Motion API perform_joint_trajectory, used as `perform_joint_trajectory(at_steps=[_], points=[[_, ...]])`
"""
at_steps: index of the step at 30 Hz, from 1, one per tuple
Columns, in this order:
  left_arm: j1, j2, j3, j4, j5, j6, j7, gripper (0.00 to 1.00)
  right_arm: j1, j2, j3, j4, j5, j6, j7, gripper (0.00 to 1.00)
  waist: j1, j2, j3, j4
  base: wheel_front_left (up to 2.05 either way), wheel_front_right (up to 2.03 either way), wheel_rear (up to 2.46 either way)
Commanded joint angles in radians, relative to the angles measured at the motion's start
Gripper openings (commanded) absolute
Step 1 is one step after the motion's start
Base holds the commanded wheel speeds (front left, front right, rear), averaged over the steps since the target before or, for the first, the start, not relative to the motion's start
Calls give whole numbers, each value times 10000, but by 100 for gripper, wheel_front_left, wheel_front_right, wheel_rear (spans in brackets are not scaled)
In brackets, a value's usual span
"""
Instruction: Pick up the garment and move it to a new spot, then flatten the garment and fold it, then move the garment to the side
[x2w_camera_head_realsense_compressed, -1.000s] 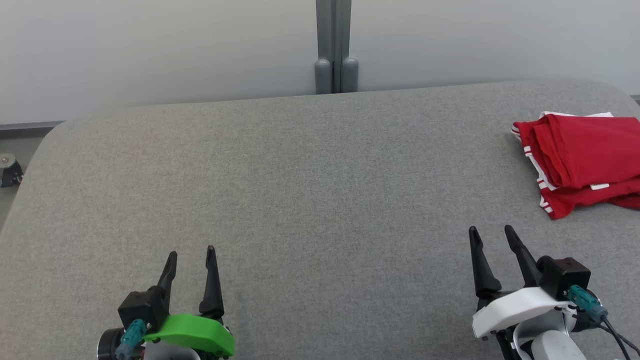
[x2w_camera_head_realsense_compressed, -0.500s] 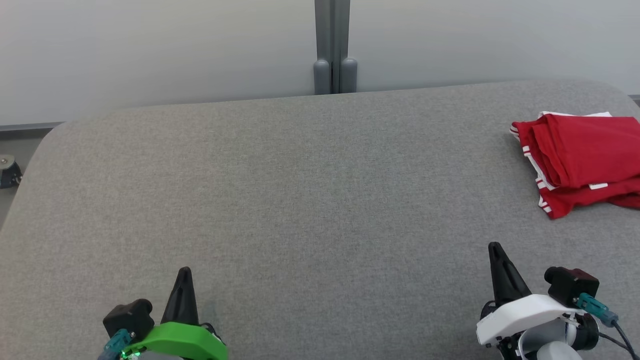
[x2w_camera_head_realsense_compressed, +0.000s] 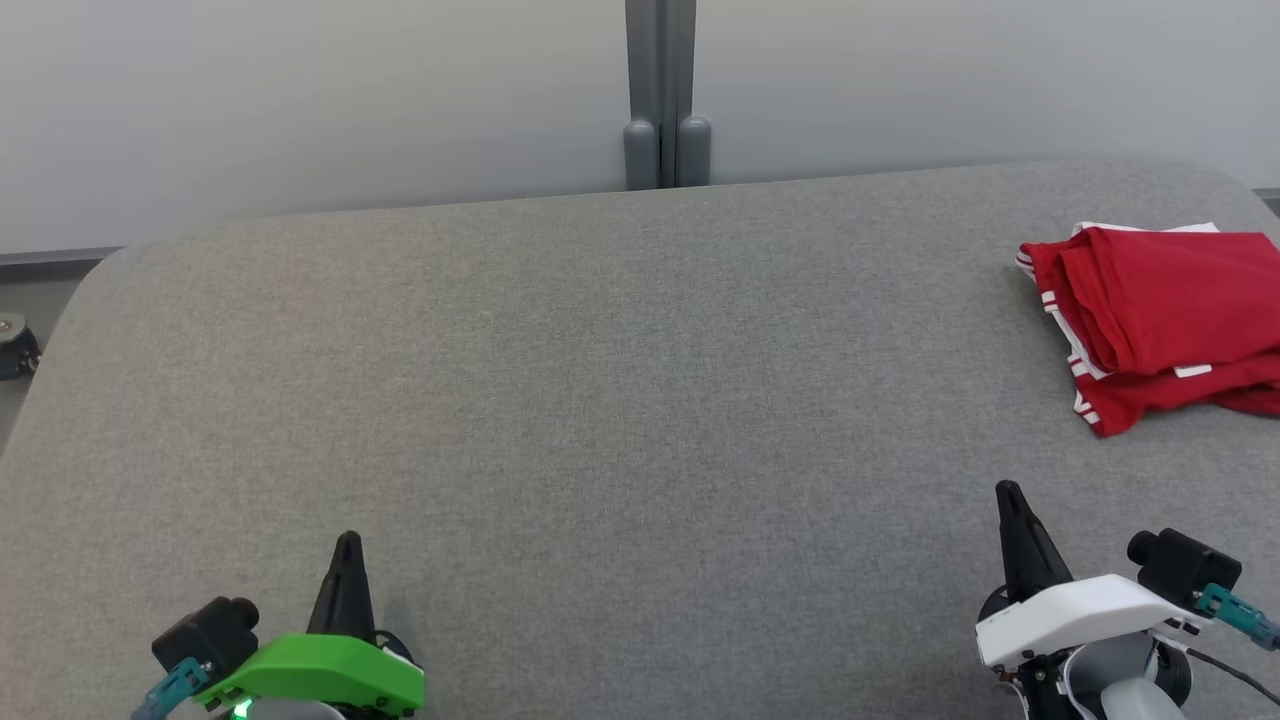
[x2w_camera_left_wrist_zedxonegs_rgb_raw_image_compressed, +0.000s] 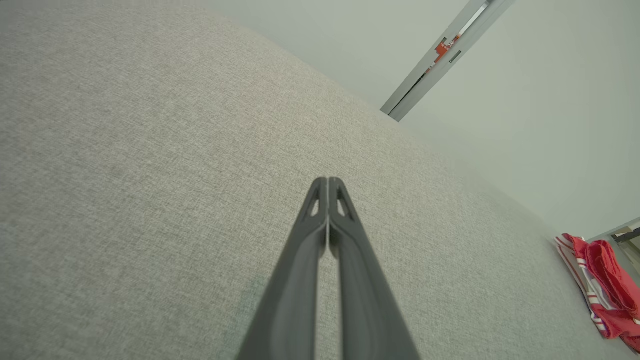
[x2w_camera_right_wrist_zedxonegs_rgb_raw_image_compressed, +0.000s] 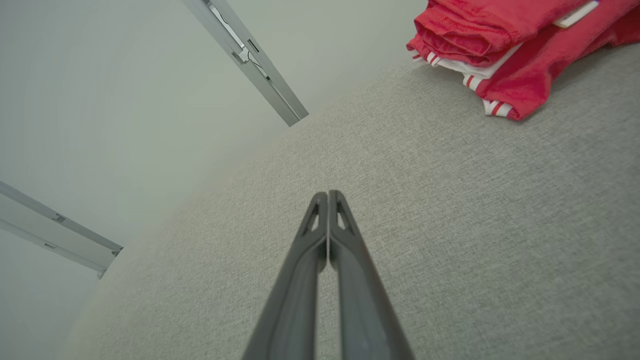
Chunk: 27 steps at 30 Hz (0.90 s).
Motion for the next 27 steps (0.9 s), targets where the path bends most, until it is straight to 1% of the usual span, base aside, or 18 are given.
perform_joint_trajectory(at_steps=[1, 19, 27], points=[[-318, 21, 132, -176, -364, -76, 75, 0, -276, -34, -58, -197, 397, -3, 89, 0, 0, 0, -1, -4, 0, 0, 0], [-453, 30, 653, -388, -2751, -378, 778, 0, -379, -50, -337, -381, 2973, -5, 789, 0, 0, 0, -13, -61, 0, 0, 0], [-507, 33, 835, -455, -3588, -488, 1027, 0, -427, -56, -434, -443, 3871, -5, 1033, 0, 0, 0, -17, -85, 0, 0, 0]])
